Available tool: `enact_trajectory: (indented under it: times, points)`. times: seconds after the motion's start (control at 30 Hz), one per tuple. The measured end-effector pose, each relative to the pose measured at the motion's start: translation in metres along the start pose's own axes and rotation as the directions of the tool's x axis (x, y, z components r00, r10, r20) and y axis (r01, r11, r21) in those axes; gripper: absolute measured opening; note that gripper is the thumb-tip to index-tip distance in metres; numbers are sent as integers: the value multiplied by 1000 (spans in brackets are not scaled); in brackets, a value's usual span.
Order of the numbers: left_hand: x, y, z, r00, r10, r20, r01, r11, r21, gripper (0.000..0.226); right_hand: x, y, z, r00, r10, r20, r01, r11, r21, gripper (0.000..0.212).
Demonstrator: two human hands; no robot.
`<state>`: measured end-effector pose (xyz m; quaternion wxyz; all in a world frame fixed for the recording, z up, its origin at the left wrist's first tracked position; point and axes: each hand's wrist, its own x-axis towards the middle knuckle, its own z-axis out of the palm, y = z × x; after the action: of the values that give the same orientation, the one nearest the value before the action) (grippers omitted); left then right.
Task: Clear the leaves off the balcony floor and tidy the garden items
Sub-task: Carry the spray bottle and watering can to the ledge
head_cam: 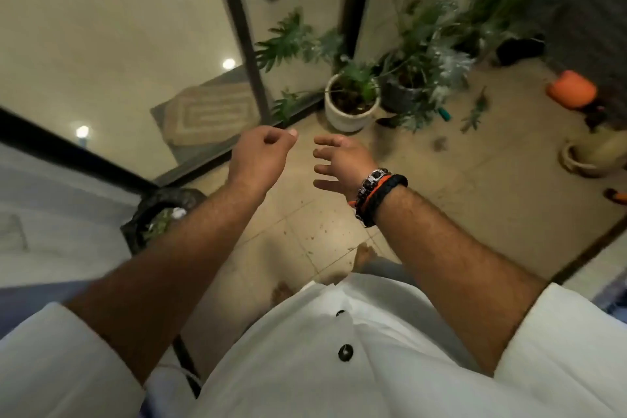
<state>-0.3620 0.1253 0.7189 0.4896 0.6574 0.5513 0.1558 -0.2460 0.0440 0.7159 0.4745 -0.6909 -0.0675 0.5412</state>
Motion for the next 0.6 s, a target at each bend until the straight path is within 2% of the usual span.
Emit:
enact_trajectory:
  times: [0.1, 0.23, 0.43, 0.6]
  points:
    - [-10, 44, 61, 988, 82, 134, -90, 994, 56, 23, -18, -1, -73, 991, -21, -129, 33, 995, 91, 28]
    - [-15, 98, 137, 953, 182, 241, -194, 981, 25, 22, -37, -15, -159, 964, -36, -263, 87, 979, 183, 28]
    - [-28, 180, 264, 894, 247, 374, -251, 967, -39, 26, -54, -35, -297, 904, -41, -426, 179, 941, 288, 24]
    - [-35, 228, 332, 831, 300, 469, -328, 944, -24, 17, -55, -48, -372, 853, -3, -523, 241, 890, 387, 32]
